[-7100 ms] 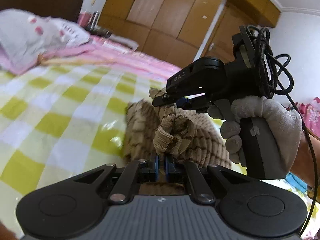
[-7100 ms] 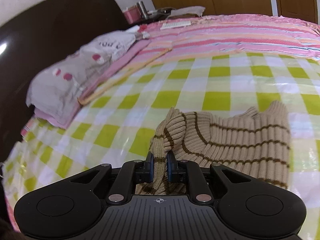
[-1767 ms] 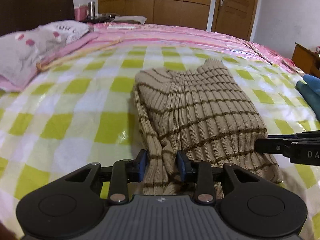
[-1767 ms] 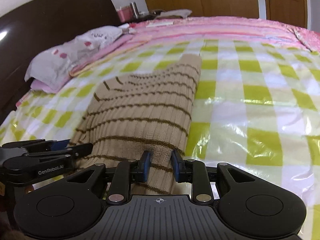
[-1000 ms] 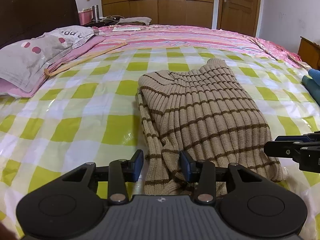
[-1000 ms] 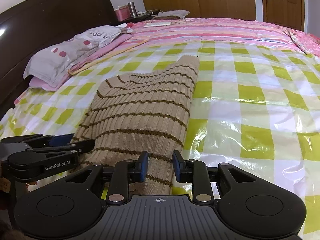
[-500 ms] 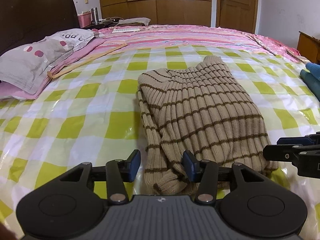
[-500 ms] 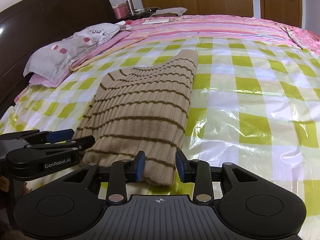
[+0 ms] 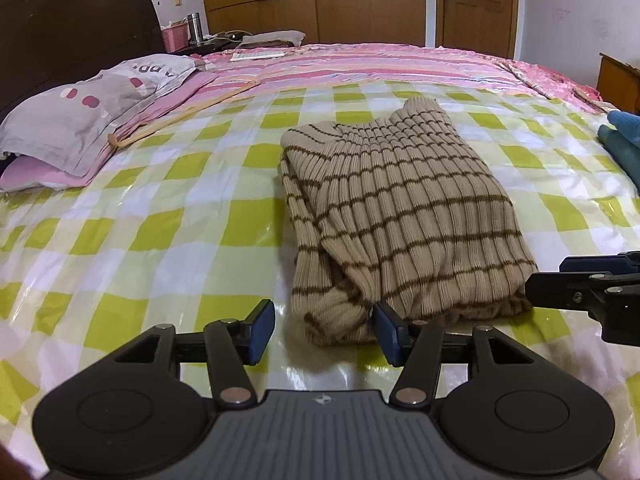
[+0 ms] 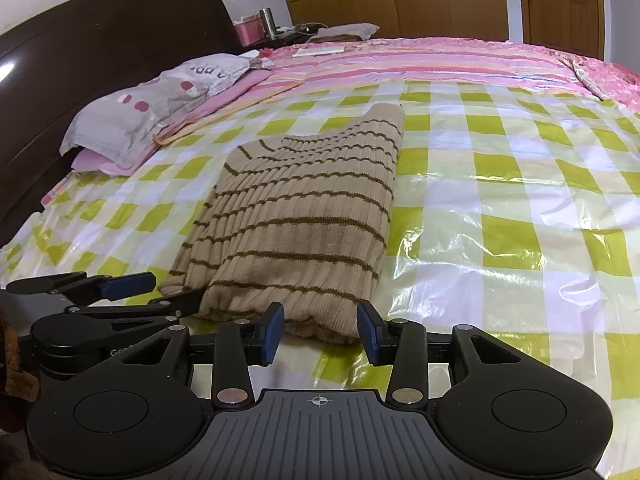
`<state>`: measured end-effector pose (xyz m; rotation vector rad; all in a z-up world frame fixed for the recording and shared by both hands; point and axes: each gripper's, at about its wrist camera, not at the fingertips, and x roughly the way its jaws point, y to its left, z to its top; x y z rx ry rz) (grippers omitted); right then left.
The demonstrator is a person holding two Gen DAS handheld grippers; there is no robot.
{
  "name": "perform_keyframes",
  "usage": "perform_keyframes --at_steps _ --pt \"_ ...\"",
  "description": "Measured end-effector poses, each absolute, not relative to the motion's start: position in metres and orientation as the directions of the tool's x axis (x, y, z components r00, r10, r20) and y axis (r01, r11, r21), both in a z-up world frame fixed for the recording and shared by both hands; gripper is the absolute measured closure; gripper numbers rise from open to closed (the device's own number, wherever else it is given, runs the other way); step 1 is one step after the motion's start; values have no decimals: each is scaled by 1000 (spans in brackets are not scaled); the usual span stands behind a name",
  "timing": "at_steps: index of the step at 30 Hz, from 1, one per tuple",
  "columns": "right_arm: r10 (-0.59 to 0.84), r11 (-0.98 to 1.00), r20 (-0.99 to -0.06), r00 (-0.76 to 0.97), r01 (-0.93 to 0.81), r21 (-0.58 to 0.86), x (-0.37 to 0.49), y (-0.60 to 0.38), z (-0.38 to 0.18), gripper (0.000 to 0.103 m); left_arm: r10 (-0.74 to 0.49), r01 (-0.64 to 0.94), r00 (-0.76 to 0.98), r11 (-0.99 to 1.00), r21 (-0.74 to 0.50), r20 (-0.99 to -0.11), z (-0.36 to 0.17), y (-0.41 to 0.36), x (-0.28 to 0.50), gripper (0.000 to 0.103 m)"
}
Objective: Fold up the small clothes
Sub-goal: 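Open both grippers and pull them back from the folded sweater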
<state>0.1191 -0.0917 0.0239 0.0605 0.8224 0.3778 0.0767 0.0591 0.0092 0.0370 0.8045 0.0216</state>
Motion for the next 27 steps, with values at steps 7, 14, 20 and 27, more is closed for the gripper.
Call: perform_keyframes --at_steps 7,14,20,27 --pt "363 926 -696 619 -320 199 102 -90 24 57 44 -5 679 998 55 -733 4 53 61 33" --pt "356 929 -691 629 -314 194 85 -90 20 55 54 -1 676 997 73 -735 0 44 47 29" --pt "351 933 -682 642 -298 199 75 -94 19 52 41 -2 679 999 53 -733 0 40 37 25" --pt "333 940 -684 649 -281 192 63 -97 14 50 48 2 685 998 67 -727 0 33 27 21"
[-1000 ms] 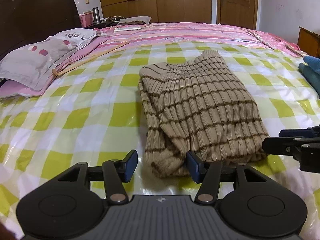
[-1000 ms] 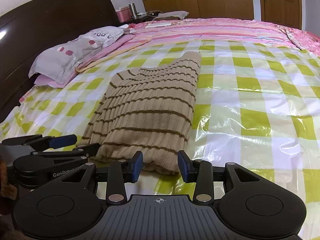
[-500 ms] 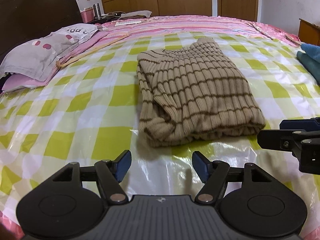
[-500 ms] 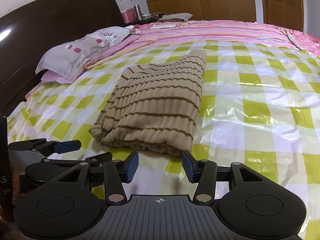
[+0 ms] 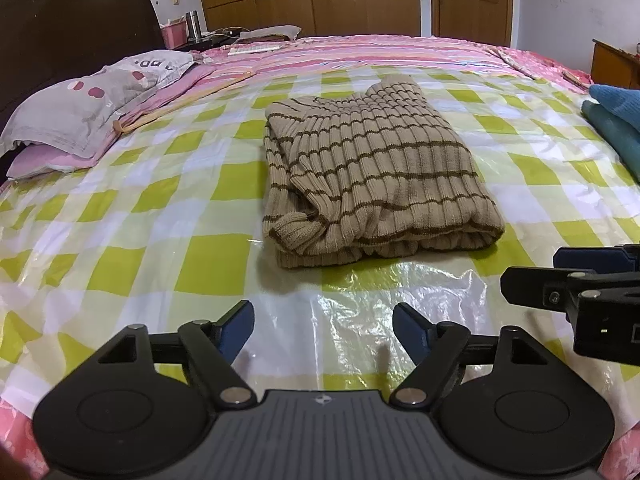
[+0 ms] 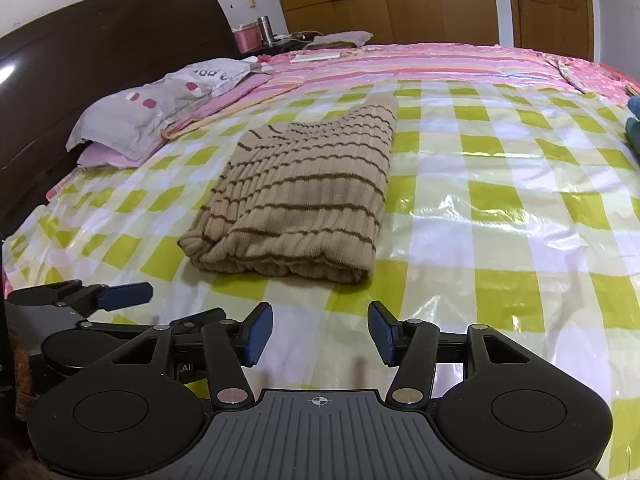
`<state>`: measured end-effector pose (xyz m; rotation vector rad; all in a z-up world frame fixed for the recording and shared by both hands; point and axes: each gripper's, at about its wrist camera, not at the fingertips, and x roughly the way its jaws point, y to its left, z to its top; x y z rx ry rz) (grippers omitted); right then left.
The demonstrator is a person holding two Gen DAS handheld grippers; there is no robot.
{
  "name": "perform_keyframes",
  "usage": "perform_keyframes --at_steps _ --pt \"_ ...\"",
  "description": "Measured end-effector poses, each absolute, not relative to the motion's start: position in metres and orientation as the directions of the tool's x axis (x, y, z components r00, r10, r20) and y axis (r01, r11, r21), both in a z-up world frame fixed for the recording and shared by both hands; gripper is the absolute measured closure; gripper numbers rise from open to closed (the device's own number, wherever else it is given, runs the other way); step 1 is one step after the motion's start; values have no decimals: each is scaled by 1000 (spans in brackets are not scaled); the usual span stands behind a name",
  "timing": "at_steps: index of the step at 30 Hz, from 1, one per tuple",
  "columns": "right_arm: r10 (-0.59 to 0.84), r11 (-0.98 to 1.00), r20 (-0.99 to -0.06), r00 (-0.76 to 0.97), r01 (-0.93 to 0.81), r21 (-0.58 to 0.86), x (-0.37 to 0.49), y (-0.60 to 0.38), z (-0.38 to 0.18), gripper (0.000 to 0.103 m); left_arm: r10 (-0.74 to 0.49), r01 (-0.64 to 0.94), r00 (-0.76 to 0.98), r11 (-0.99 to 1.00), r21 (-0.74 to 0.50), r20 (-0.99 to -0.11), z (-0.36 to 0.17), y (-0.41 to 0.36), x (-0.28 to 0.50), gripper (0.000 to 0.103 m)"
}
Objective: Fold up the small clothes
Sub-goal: 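Open both grippers and pull them back from the folded sweater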
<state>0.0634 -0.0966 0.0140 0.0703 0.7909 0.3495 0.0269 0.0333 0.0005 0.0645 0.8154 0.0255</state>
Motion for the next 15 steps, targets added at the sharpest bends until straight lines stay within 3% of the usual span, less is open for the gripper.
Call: perform_keyframes --at_steps 8,15 --pt "313 947 -679 664 -270 173 53 -99 11 49 54 0 677 997 73 -734 1 29 19 9" --pt "302 951 -680 668 -260 167 46 -102 8 48 60 -4 669 997 76 -741 -1 26 13 6"
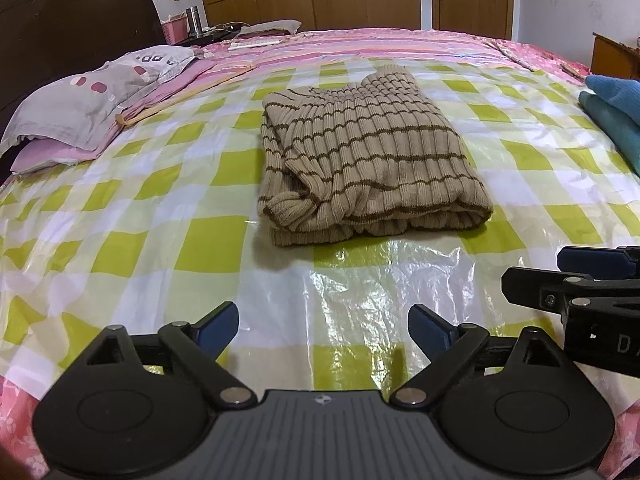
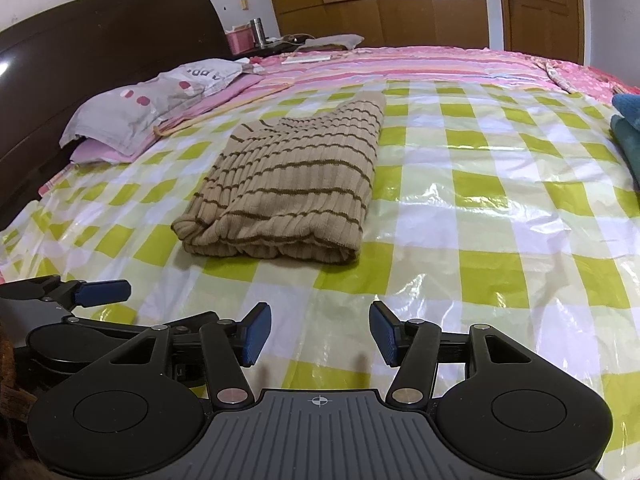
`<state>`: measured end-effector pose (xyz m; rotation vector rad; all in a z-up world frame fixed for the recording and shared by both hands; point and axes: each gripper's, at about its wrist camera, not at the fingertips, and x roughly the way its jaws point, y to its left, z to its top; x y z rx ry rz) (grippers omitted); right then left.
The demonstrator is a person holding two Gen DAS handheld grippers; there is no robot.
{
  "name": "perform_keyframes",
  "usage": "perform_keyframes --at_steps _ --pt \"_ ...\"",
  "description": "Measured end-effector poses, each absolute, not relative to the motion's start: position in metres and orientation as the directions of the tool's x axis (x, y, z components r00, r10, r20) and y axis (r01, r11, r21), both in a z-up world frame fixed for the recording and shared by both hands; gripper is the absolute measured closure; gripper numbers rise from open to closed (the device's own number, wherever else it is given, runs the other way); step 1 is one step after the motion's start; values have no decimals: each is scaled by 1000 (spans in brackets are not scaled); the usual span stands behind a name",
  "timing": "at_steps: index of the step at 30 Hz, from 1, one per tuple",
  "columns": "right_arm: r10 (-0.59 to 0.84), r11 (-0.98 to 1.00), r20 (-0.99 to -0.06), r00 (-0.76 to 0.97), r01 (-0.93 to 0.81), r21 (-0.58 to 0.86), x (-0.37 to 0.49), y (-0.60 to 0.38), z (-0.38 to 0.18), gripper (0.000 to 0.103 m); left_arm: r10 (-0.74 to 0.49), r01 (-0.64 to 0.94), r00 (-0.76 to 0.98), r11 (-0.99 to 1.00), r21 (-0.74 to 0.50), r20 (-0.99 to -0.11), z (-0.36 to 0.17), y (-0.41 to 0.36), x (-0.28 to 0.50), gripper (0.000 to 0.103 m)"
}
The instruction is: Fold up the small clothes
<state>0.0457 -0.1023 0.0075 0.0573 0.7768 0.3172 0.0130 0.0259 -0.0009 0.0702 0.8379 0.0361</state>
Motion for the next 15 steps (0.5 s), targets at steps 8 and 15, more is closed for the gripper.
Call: perform_keyframes --at_steps 8,15 --pt "281 958 -689 668 -241 158 38 -108 2 48 40 -13 660 999 41 -750 0 27 5 5" --pt "278 959 -696 662 -234 161 30 -110 -2 48 45 -13 668 999 49 -743 3 24 -4 5"
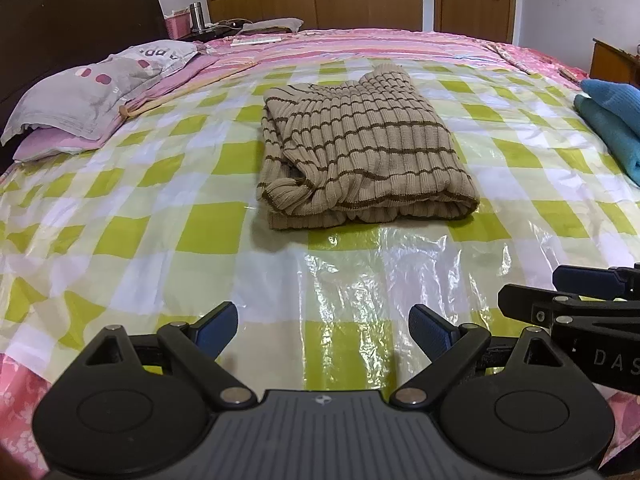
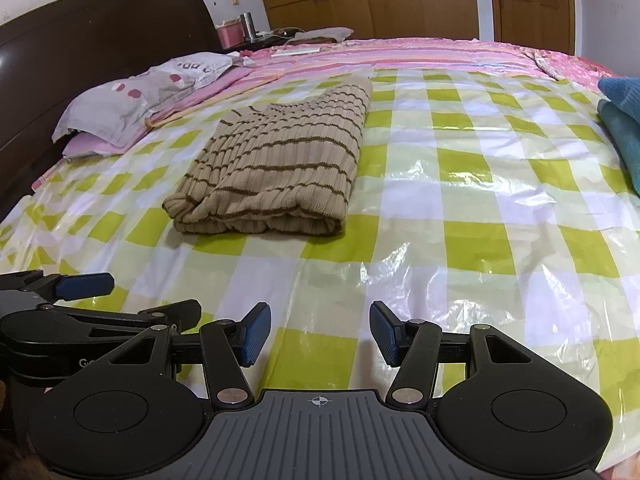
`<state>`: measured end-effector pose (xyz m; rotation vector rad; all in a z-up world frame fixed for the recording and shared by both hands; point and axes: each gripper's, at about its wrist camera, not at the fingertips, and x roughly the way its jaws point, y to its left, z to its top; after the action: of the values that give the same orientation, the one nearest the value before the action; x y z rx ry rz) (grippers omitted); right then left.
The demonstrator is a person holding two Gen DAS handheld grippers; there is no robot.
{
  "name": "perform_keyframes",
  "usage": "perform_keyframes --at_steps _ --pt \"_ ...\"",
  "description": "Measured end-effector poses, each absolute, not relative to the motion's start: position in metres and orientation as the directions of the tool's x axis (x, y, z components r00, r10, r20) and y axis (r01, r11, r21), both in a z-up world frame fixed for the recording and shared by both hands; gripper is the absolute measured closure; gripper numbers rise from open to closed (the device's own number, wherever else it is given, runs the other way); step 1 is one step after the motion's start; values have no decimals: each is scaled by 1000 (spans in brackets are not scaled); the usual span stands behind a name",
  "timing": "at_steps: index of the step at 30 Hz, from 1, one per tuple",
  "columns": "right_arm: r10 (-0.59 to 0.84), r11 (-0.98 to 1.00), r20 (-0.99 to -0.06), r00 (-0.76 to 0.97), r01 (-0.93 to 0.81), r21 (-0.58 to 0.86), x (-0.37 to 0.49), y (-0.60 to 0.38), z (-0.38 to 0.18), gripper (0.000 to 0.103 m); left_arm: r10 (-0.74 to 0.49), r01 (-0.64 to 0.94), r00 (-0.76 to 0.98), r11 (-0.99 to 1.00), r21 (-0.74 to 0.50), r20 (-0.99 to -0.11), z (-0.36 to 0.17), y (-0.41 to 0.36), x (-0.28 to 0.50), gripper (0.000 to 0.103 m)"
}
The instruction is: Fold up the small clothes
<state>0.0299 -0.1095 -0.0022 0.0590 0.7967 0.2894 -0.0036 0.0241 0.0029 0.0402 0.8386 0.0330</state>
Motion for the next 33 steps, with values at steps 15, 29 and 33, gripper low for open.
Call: perform_keyframes --at_steps 15,29,33 --pt "280 959 -699 658 -221 176 17 -114 -6 48 47 -9 670 998 55 -741 5 21 -15 5" --pt "271 962 -695 666 -208 175 8 -117 -4 48 44 -11 674 999 50 -737 7 19 -21 5" --pt "270 962 -694 667 -210 173 8 -115 -3 48 49 -14 677 998 53 -735 8 19 -23 5"
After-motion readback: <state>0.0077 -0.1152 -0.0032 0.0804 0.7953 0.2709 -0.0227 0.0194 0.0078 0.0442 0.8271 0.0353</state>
